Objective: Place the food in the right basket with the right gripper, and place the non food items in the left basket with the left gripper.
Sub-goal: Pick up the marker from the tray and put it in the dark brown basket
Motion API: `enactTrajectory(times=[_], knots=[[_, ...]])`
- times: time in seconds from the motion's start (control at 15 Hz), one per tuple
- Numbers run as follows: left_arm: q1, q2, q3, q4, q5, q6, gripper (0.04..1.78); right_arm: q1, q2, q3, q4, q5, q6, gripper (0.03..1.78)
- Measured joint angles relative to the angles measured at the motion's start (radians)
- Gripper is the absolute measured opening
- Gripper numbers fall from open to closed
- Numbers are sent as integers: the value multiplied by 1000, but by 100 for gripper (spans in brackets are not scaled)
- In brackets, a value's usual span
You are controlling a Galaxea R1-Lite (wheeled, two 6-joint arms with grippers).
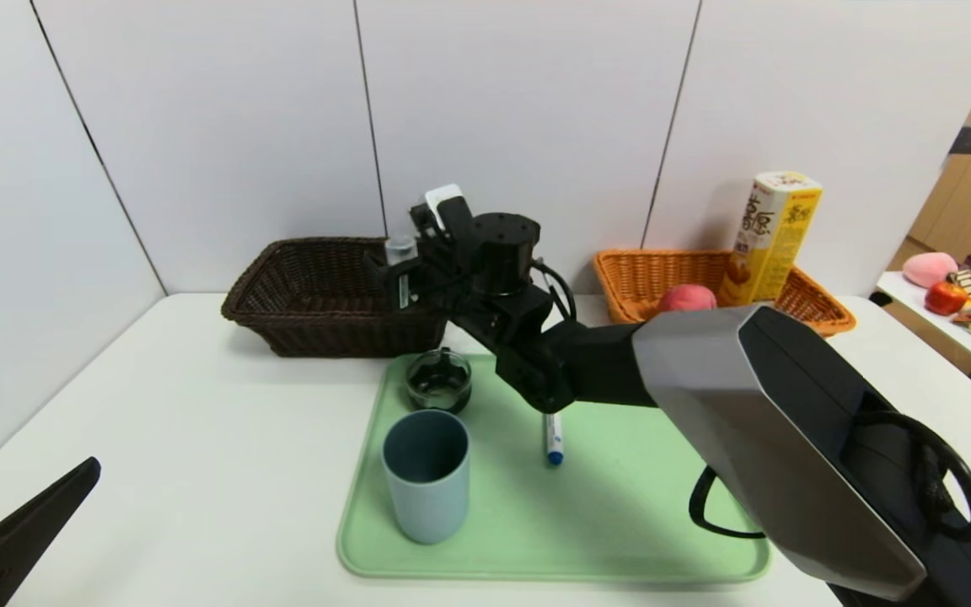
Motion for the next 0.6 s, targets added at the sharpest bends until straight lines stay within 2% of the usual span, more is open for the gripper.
enactTrajectory(times=[0.13, 0.33, 0.47, 0.6], knots=[[0, -1, -1, 0, 0, -1, 169, -7, -49, 9, 18, -24, -18, 146], [0, -7, -2, 0, 0, -2, 169, -25, -175, 85, 69, -31, -45, 154], [0, -9, -2, 1, 0, -3, 169, -34, -302, 171, 156, -42, -49, 158], [0, -9, 0, 3, 0, -4, 169, -40, -430, 234, 304, -102, -50, 161]])
